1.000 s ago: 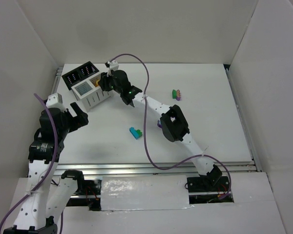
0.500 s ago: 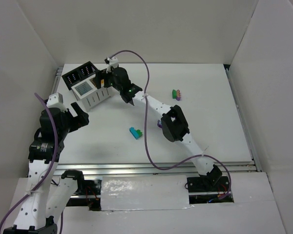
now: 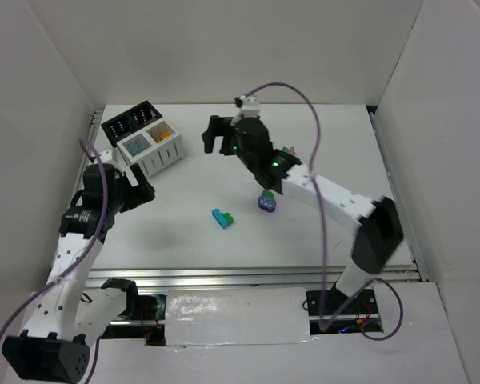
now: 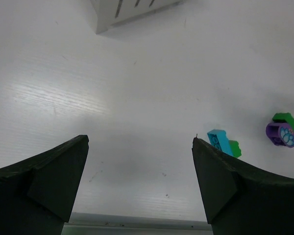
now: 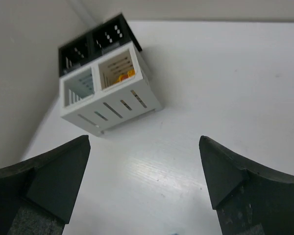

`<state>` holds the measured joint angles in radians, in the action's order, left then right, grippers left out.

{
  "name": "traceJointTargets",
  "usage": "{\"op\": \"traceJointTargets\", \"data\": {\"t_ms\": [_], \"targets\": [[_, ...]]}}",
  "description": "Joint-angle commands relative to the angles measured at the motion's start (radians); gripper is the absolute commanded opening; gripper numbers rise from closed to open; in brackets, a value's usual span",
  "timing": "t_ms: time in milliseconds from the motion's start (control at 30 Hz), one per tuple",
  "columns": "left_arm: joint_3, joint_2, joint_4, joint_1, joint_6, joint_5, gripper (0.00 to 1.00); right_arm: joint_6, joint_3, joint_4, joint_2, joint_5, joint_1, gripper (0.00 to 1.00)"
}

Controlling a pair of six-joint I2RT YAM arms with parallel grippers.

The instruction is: Sort the legos into containers by color

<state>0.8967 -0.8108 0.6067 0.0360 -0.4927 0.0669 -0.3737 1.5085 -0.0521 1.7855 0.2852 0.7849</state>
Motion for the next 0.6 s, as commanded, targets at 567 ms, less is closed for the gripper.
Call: {"op": "traceJointTargets", "data": {"t_ms": [567], "targets": [[0.209,-0.709,-0.14,0.74,-0.609,0.382,0.99,-0.208,-0.594,0.494,-0.939,0.029,0.004,1.0]]}}
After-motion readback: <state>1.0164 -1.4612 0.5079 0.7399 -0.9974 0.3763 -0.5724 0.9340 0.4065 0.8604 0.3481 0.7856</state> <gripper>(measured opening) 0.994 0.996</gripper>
